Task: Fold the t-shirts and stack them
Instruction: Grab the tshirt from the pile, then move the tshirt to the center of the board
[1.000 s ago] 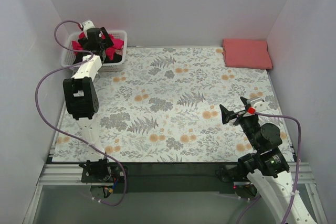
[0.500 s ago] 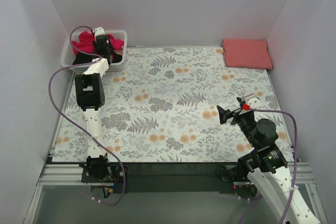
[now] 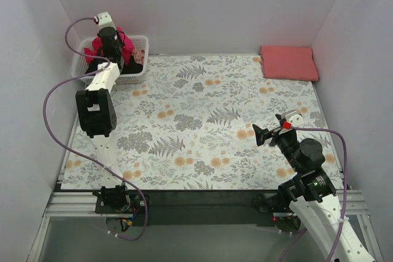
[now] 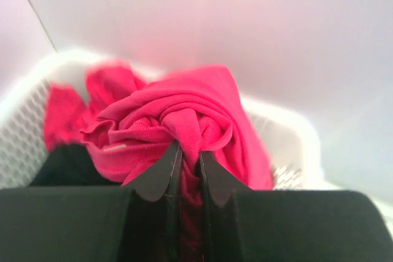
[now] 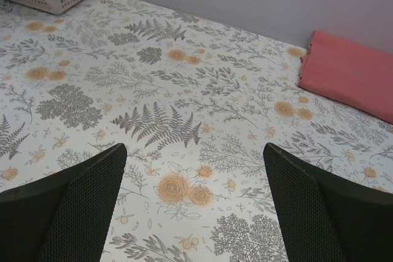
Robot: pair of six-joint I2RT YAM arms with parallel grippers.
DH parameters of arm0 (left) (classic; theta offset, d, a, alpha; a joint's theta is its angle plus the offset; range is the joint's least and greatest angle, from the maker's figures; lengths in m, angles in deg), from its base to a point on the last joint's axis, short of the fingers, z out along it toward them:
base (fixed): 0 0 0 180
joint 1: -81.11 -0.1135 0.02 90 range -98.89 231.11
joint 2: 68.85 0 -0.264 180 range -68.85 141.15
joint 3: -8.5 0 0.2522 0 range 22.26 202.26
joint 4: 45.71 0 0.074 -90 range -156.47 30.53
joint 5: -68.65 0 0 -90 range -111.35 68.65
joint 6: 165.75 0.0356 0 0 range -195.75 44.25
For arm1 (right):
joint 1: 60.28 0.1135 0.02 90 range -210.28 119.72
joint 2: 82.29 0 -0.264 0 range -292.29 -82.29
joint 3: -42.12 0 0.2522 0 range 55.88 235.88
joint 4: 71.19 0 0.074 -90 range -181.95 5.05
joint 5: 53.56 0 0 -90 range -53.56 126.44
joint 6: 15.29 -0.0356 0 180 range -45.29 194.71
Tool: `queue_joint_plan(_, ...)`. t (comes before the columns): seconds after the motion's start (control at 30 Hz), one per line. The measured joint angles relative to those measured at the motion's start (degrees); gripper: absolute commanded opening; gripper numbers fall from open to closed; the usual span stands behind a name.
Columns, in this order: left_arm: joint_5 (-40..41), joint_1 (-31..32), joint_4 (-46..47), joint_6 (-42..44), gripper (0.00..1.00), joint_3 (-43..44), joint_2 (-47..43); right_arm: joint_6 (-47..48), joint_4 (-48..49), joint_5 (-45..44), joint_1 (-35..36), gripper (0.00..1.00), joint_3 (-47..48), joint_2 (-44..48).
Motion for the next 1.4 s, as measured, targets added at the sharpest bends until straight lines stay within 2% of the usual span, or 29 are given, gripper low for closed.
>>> queue_joint_plan(0.03,-0.11,0.00,0.66,-0.09,0.06,-0.15,-1.46,0.00,-0.02,0.17,0.00,0.98,0.00,0.02)
queue_joint_plan(0.07,-0.17,-0.02,1.22,-0.22,0.14,-0.39,-2.73,0.00,-0.04,0.28,0.00,0.98,0.00,0.04)
queue_joint_plan(0.13,-0.61,-0.02,2.71,-0.37,0.17,-2.03,-5.90,0.00,-0.17,0.61,0.00,0.98,0.00,0.22)
queue_joint_plan(0.2,-1.09,-0.02,4.39,-0.70,0.03,-4.22,-8.66,0.00,-0.28,0.68,0.00,0.98,0.00,0.39)
queue_joint_plan(0.23,-1.25,-0.02,5.03,-0.90,0.00,-4.96,-9.49,0.00,-0.28,0.74,0.00,0.98,0.00,0.42)
queue_joint_plan(0.43,-3.65,-0.02,6.45,-2.03,0.00,-11.58,-11.47,0.00,-0.37,0.87,0.00,0.98,0.00,0.44)
queue_joint_plan(0.63,-10.78,1.05,0.90,-5.11,0.00,-12.15,-15.98,0.00,-0.68,0.98,0.00,0.98,0.00,0.44)
queue_joint_plan(0.73,-14.43,3.89,-1.55,-5.97,0.00,-11.45,-21.00,-0.07,-1.16,1.03,0.00,0.98,0.00,0.92)
queue_joint_plan(0.93,-20.94,14.60,-3.19,-7.63,0.00,-11.89,-34.45,-0.33,-1.20,1.03,0.00,0.98,0.00,1.66)
queue_joint_plan(1.03,-23.39,18.34,-1.95,-9.35,0.00,-17.35,-42.82,-0.42,-1.25,0.81,0.00,0.98,0.00,2.36)
queue_joint_plan(1.07,-24.13,19.06,-1.70,-10.01,0.05,-19.58,-44.92,-0.46,-1.25,0.66,0.00,0.98,0.00,2.60)
queue_joint_plan(1.13,-25.57,20.81,-0.17,-11.93,0.25,-26.47,-49.90,-0.66,-1.22,0.09,0.00,0.98,0.04,2.75)
queue_joint_plan(1.17,-26.03,21.64,0.35,-13.25,0.37,-30.21,-51.89,-0.79,-1.31,-0.28,0.00,0.98,0.11,2.73)
queue_joint_plan(1.2,-26.36,22.21,1.01,-14.51,0.58,-33.81,-53.18,-0.96,-1.42,-0.57,0.00,0.98,0.24,2.64)
queue_joint_plan(1.23,-26.38,22.60,1.75,-15.87,0.67,-38.18,-54.62,-1.25,-1.66,-0.94,0.00,0.98,0.66,2.36)
queue_joint_plan(1.33,-24.20,22.71,-0.33,-20.31,0.81,-49.77,-56.65,-2.54,-2.82,-0.90,0.00,0.98,3.26,-0.48)
queue_joint_plan(1.4,-21.94,22.71,-3.89,-22.12,0.82,-56.37,-57.29,-3.78,-3.63,-0.37,0.00,0.98,5.55,-3.67)
